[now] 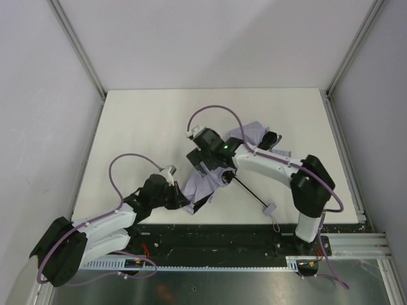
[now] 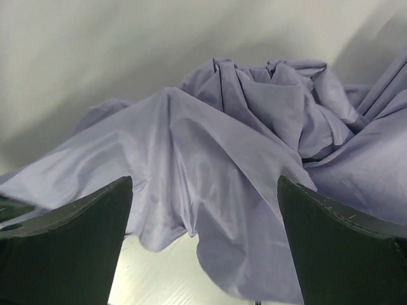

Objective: Put away the umbrella

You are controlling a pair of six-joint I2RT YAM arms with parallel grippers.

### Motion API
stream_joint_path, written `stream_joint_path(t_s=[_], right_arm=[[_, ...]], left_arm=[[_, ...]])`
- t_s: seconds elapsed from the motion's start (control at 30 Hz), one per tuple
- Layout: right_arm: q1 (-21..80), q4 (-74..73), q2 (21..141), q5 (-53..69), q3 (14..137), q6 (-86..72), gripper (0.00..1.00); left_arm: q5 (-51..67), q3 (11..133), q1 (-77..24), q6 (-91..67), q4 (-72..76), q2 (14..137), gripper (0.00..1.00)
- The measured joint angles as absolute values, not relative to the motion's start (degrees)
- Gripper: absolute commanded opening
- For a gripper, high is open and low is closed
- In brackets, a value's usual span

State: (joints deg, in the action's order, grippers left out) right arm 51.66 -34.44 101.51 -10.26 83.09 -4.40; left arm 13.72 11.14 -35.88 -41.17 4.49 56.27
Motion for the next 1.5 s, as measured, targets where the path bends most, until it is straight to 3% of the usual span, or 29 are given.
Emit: stream_joint_path(t_s=[0.23, 0.43, 0.6, 0.67, 0.77, 0.9, 1.0, 1.07, 1.1, 1.2, 1.23, 1.4, 1.5], right_arm=[[50.54, -32.27, 108.22, -12.93, 79.18, -5.67, 0.94], [44.4, -31.03, 102.24, -1.74, 78.22, -9.43, 0.97], [39.18, -28.71, 91.0, 5.52, 78.24, -13.69, 0.98], [36.82, -27.9, 87.05, 6.46, 78.26, -15.33, 0.98], [31.94, -27.64, 83.53, 5.87, 78.28, -17.47, 0.96], [23.16, -27.99, 83.0, 4.38, 78.08, -20.01, 0.89], [16.78, -28.47, 83.68, 5.06, 77.21, -21.23, 0.71], [13.69, -28.42, 84.66, 6.35, 76.73, -21.43, 0.65], [12.67, -28.38, 85.27, 6.92, 76.6, -21.34, 0.65], [11.27, -28.14, 87.13, 7.62, 76.38, -20.8, 0.64], [11.16, -27.97, 87.92, 8.05, 76.36, -20.51, 0.65], [11.18, -26.65, 91.05, 9.76, 76.29, -19.05, 0.65], [11.18, -24.77, 93.27, 10.57, 76.29, -18.76, 0.69]], left_arm=[[13.96, 10.98, -35.88, -41.74, 5.19, 56.25, 0.02], [14.35, 10.92, -35.88, -42.17, 4.73, 54.52, 0.51], [15.7, 10.92, -35.88, -42.7, 1.78, 46.89, 0.74], [16.14, 10.98, -35.86, -43.07, -0.38, 43.0, 0.79], [16.38, 12.21, -35.79, -42.98, -5.54, 37.98, 0.76], [15.03, 17.96, -35.48, -42.02, -13.85, 34.33, 0.56], [13.39, 23.64, -35.35, -41.43, -17.67, 33.87, 0.38], [12.58, 27.51, -35.33, -40.95, -18.5, 35.59, 0.3], [12.1, 29.69, -35.33, -40.6, -18.68, 37.1, 0.33], [10.96, 34.85, -35.33, -40.6, -18.87, 40.93, 0.62], [10.44, 35.44, -35.33, -41.01, -18.57, 41.5, 0.65], [12.38, 34.13, -35.27, -44.58, -12.67, 43.2, 0.47], [16.23, 35.51, -35.51, -45.52, -3.68, 53.84, 0.38]])
